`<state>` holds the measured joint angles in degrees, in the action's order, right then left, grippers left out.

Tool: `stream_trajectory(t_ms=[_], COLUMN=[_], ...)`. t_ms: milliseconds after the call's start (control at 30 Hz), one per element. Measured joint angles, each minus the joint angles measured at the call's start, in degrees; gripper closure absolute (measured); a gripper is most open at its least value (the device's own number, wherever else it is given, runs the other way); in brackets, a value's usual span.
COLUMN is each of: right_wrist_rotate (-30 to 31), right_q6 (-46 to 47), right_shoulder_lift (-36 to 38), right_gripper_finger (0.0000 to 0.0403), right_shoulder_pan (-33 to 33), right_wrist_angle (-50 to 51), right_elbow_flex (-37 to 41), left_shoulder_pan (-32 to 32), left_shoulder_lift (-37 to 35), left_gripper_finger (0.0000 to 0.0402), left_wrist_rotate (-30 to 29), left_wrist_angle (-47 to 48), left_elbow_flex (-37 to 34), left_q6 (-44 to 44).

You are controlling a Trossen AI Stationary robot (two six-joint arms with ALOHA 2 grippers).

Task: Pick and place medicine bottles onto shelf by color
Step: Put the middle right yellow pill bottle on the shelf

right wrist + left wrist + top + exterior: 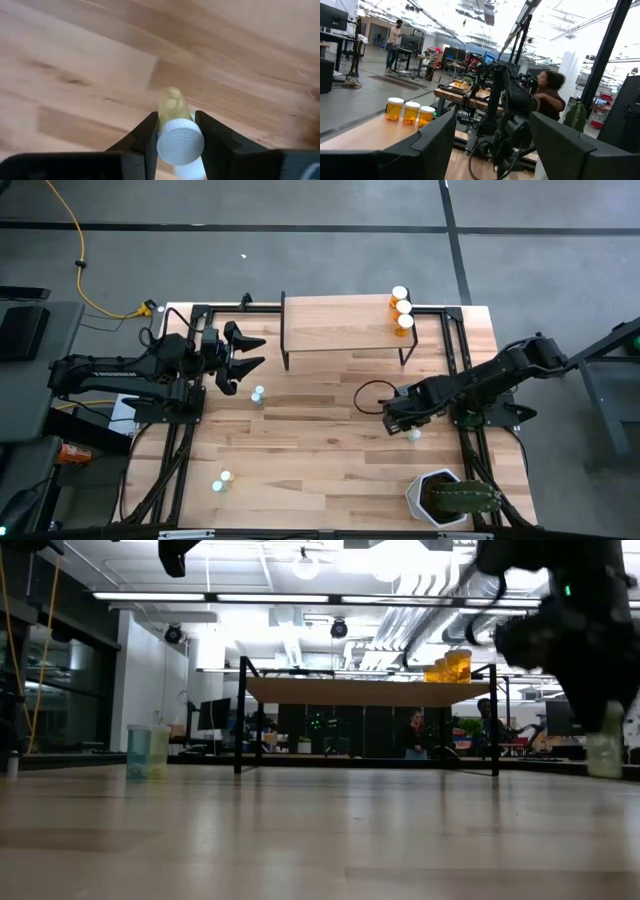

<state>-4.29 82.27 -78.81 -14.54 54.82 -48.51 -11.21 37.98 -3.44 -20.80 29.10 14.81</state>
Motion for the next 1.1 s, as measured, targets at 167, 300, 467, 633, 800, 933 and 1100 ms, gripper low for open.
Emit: stream_trajectory(t_ms=[167,300,467,633,800,933,1100], right_wrist_rotate=[2.5,6.2,12.9,19.5,22.6,23.4,18.9], right_q6=[-10.3,-18.6,-30.0,-42.4,-48.3,-51.2,-54.3], right_shoulder_lift=[0.0,0.0,-3.7,-12.1,-21.8,-28.9,-33.7], right_gripper_finger=[0.0302,0.0303,0.0303,0.0303,0.0304,0.0304,0.0304], right_shoulder_pan=[2.3,6.4,13.2,21.4,30.4,37.0,43.7], right_wrist_angle=[7.6,11.7,17.7,24.0,29.2,35.3,34.9], right_elbow_flex=[-11.6,-23.4,-39.8,-55.4,-68.9,-76.5,-78.5], left_shoulder_pan=[0.0,0.0,0.0,0.0,0.0,0.0,0.0], left_shoulder_lift=[0.0,0.0,0.0,0.0,0.0,0.0,0.0], left_gripper_finger=[0.0159,0.0159,0.0159,0.0159,0.0159,0.0159,0.0159], left_wrist_rotate=[-0.1,-0.2,-0.2,-0.3,-0.5,-0.5,-0.5], left_wrist_angle=[0.1,0.2,0.4,0.4,0.4,0.4,0.4], left_elbow_flex=[0.0,0.0,0.0,0.0,0.0,0.0,0.0], left_q6=[0.0,0.0,0.2,0.2,0.2,0.2,0.1])
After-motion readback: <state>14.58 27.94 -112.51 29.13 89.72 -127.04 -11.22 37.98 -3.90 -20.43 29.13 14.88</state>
